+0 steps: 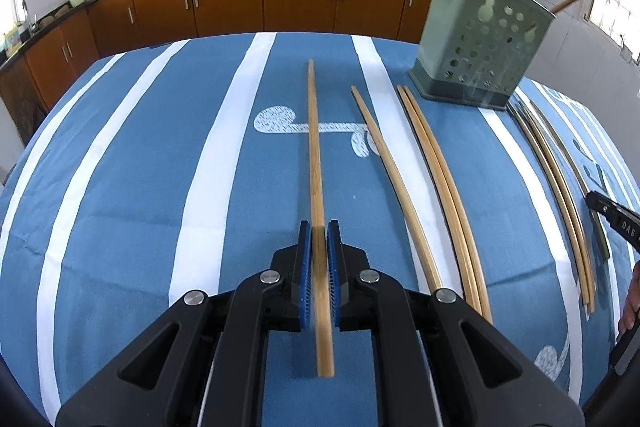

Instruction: Organize utensils

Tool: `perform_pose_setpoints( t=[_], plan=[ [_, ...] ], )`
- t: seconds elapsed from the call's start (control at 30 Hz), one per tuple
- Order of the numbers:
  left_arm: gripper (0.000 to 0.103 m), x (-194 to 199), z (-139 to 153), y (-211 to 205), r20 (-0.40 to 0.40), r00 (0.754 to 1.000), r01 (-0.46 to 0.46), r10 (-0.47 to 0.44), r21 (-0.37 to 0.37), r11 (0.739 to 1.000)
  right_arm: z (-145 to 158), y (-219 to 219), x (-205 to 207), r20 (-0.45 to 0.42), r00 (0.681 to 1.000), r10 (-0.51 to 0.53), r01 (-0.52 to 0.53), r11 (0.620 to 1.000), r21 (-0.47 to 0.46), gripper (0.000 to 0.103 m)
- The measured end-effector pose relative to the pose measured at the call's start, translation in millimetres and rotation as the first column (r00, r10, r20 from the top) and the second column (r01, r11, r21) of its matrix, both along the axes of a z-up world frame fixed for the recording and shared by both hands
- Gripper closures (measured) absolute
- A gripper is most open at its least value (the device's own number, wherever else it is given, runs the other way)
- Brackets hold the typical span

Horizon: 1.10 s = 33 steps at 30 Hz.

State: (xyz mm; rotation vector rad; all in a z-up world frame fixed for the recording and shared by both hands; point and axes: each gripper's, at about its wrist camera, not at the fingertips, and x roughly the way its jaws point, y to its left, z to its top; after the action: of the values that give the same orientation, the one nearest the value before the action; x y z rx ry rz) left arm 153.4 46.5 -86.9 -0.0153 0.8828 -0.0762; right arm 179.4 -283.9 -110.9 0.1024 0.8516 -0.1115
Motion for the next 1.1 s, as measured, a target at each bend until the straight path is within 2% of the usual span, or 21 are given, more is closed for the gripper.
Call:
perform_pose_setpoints(
  t=[0.13,0.3,0.53,0.77,0.87,1.1],
  plan=[
    [0.095,-0.7,0.1,-3.4,0.000,1.000,0.005,-0.005,0.027,1.000,1.3,-1.3,0.5,-0.006,1.000,-0.001,0.001,1.000,0.008,0.095],
    [0.095,-5.9,11.2,2.0,0.017,1.000,0.002,-0.002,0.021,1.000,20.8,-8.1,-11.5,0.049,0.999,-0.009,0.007,0.999,0.035,0.095],
    [0.095,-13.5,49.4,10.2,0.119,0.993,-0.013,0.013,-0.002,1.000,55.4,-16.0,-24.1,0.156,0.987,-0.023,0.013,0.998,0.064,0.095],
    [0.096,-18.6,84.8,13.5,0.222,0.974,-0.027,0.036,-0.041,0.999,83.6,-17.7,-33.8,0.260,0.965,-0.031,0.011,0.997,0.078,0.095],
    [0.096,-15.2,78.5,12.3,0.198,0.980,-0.015,0.023,-0.042,0.999,81.9,-17.2,-31.8,0.252,0.967,-0.028,0.010,0.997,0.074,0.095],
    [0.096,-14.9,32.5,-8.4,0.064,0.997,0.046,-0.040,-0.089,0.995,70.0,-13.3,-31.3,0.218,0.976,-0.019,0.000,0.996,0.086,0.095]
  ],
)
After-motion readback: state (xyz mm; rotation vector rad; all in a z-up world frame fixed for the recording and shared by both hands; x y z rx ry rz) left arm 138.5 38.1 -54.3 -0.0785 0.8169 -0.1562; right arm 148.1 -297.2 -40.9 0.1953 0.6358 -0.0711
